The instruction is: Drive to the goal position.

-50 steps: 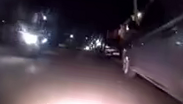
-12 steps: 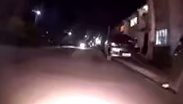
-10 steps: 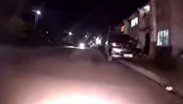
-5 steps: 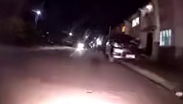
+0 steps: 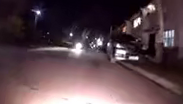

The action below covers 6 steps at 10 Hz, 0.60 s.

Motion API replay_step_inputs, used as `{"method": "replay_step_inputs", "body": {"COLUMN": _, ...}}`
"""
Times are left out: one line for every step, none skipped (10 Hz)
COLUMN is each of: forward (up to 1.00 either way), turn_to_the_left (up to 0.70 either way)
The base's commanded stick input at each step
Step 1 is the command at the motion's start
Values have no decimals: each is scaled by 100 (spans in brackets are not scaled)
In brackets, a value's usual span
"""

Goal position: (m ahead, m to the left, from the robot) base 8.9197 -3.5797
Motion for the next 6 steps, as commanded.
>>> {"method": "replay_step_inputs", "body": {"forward": 60, "turn_to_the_left": 0}}
{"method": "replay_step_inputs", "body": {"forward": 60, "turn_to_the_left": 0}}
{"method": "replay_step_inputs", "body": {"forward": 60, "turn_to_the_left": 0}}
{"method": "replay_step_inputs", "body": {"forward": 60, "turn_to_the_left": -15}}
{"method": "replay_step_inputs", "body": {"forward": 60, "turn_to_the_left": -15}}
{"method": "replay_step_inputs", "body": {"forward": 60, "turn_to_the_left": -15}}
